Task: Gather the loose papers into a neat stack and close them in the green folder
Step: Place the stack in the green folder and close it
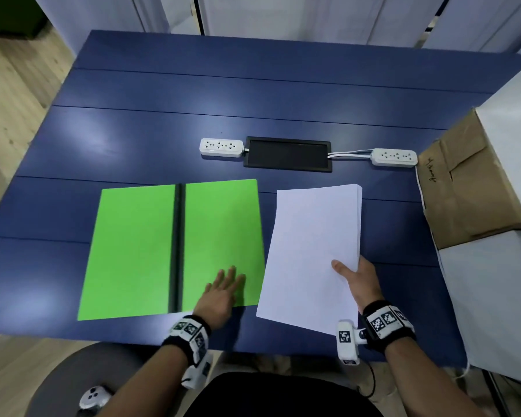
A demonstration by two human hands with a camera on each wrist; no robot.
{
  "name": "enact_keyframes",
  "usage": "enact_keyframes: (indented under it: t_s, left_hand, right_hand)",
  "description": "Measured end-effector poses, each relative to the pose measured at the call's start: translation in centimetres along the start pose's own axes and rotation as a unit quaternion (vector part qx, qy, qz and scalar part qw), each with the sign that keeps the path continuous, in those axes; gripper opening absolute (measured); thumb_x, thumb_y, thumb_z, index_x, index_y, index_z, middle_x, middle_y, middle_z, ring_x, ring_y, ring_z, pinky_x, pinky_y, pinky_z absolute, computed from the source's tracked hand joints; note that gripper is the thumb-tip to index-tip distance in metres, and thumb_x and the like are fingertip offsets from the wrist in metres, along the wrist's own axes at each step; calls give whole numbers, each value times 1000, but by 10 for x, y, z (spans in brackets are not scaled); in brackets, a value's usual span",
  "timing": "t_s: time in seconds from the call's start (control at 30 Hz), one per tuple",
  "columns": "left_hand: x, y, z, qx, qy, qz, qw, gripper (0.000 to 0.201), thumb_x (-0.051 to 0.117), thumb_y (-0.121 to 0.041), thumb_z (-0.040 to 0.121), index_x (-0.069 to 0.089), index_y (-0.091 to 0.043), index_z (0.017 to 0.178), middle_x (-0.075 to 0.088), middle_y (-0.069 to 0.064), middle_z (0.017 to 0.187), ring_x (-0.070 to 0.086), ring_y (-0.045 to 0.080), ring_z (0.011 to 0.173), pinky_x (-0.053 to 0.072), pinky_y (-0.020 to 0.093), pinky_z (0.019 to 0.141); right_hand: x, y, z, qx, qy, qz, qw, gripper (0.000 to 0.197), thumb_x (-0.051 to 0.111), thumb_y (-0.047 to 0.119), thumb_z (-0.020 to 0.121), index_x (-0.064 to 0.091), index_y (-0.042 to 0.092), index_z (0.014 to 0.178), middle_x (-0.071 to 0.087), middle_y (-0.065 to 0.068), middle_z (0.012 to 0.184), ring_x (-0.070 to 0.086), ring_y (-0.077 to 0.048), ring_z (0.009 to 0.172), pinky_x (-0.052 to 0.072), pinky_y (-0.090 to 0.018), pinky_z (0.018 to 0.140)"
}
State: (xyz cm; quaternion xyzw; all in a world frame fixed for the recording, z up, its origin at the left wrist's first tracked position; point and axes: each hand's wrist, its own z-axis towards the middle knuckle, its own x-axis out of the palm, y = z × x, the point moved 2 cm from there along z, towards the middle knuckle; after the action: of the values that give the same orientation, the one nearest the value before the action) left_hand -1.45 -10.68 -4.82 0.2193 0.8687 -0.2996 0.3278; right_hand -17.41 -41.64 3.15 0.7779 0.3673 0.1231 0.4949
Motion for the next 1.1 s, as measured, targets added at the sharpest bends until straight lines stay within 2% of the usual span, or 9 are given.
enact_keyframes:
  t_s: [0.07, 0.13, 0.17, 0.23, 0.27, 0.33, 0.43, 0.83, 1.1]
  left_hand:
    - [-1, -26, 2, 53, -6, -85, 995, 73, 40, 0, 95, 18, -20, 162, 8, 10, 170, 15, 31, 157, 20, 40, 125]
    - [-15, -26, 1, 47, -77, -167, 982, 77, 40, 11, 86, 28, -11, 159, 22, 14, 167, 26, 30, 154, 18, 30, 124]
    - [-24, -15, 1, 16, -135, -183, 974, 78, 42, 16, 82, 35, -7, 156, 28, 17, 164, 30, 32, 152, 19, 32, 124]
    - [-42, 24, 0, -84, -239, -147, 956, 77, 52, 17, 80, 43, -7, 152, 30, 22, 162, 34, 42, 148, 26, 52, 122]
    - [-49, 45, -2, -146, -235, -103, 955, 78, 59, 8, 85, 36, -13, 156, 20, 21, 166, 28, 45, 149, 27, 64, 118]
    - [-54, 78, -9, -250, -137, -49, 957, 85, 65, -26, 96, 11, -33, 162, -11, 11, 171, 3, 45, 155, 18, 73, 114]
    - [-43, 85, -15, -246, -40, -50, 967, 95, 65, -51, 92, -2, -48, 158, -31, 0, 166, -16, 44, 153, 12, 77, 112]
    - [-1, 13, -5, -198, -35, -50, 978, 99, 66, -48, 92, -8, -46, 158, -41, 3, 160, -26, 46, 149, 11, 78, 111]
    - [-2, 17, -4, -199, -35, -52, 978, 100, 68, -48, 91, -6, -46, 159, -39, 3, 162, -24, 46, 150, 12, 78, 111]
  right_hand:
    - [-2, 1, 1, -2, 6, -5, 1000, 24, 71, 10, 90, 68, 18, 112, 75, 5, 107, 71, -14, 101, 55, -35, 90]
    - [-7, -1, 1, 0, 11, -9, 1000, 27, 71, 11, 90, 67, 16, 116, 75, 3, 109, 71, -16, 102, 54, -37, 93]
    - [-9, -2, 1, 2, 12, -10, 1000, 28, 71, 11, 90, 67, 16, 116, 75, 3, 110, 71, -16, 103, 54, -38, 93]
    - [-15, -3, 0, 4, 13, -13, 1000, 25, 71, 10, 90, 68, 19, 113, 74, 3, 108, 71, -16, 102, 54, -37, 93]
    - [-17, -5, 0, 6, 15, -13, 1000, 24, 71, 10, 90, 68, 20, 112, 75, 4, 107, 71, -16, 101, 55, -37, 92]
    - [-20, -10, 0, 11, 18, -16, 1000, 25, 72, 10, 89, 68, 19, 113, 75, 4, 107, 71, -17, 101, 55, -39, 93]
    - [-19, -19, 1, 23, 30, -15, 999, 28, 73, 11, 88, 68, 19, 115, 76, 4, 108, 72, -16, 101, 55, -40, 95]
    - [57, -34, 33, 38, 75, -26, 996, 19, 72, 6, 87, 69, 20, 100, 74, 1, 103, 71, -23, 96, 56, -40, 93]
    - [68, -61, 45, 57, 51, -120, 990, 30, 70, 9, 88, 67, 7, 118, 72, -8, 114, 68, -27, 105, 53, -40, 96]
